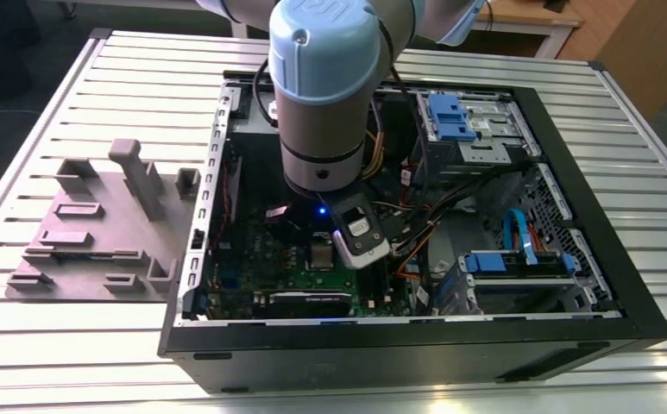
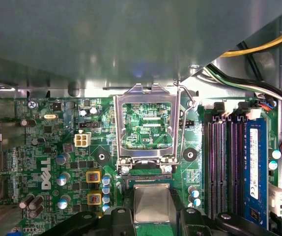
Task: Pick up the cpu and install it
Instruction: 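Place the cpu into insertion slot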
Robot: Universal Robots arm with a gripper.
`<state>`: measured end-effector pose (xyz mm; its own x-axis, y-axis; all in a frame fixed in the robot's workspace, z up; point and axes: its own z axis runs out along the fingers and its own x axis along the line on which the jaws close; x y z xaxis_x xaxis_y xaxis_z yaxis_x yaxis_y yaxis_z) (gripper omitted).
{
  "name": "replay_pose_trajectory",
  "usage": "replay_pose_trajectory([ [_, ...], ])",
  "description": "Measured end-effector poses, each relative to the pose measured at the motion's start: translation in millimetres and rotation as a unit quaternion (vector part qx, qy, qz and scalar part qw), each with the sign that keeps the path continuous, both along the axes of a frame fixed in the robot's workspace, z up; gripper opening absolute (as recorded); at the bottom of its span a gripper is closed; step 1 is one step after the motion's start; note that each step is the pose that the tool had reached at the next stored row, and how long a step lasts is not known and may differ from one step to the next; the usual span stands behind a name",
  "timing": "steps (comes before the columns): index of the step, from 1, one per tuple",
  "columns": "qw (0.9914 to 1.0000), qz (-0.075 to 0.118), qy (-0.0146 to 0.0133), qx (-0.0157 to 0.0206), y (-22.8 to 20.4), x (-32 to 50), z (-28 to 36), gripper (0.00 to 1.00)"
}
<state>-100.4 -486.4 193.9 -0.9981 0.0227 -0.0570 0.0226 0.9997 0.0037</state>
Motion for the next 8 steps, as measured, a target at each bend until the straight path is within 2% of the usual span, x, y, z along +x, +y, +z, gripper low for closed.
replay_pose_trajectory([
  [3, 1.00000, 0.000, -0.0001, 0.0020, 0.1, -0.1, -0.1, 0.38],
  [8, 1.00000, 0.000, 0.0000, 0.0031, 0.0, -0.5, 0.0, 0.38],
])
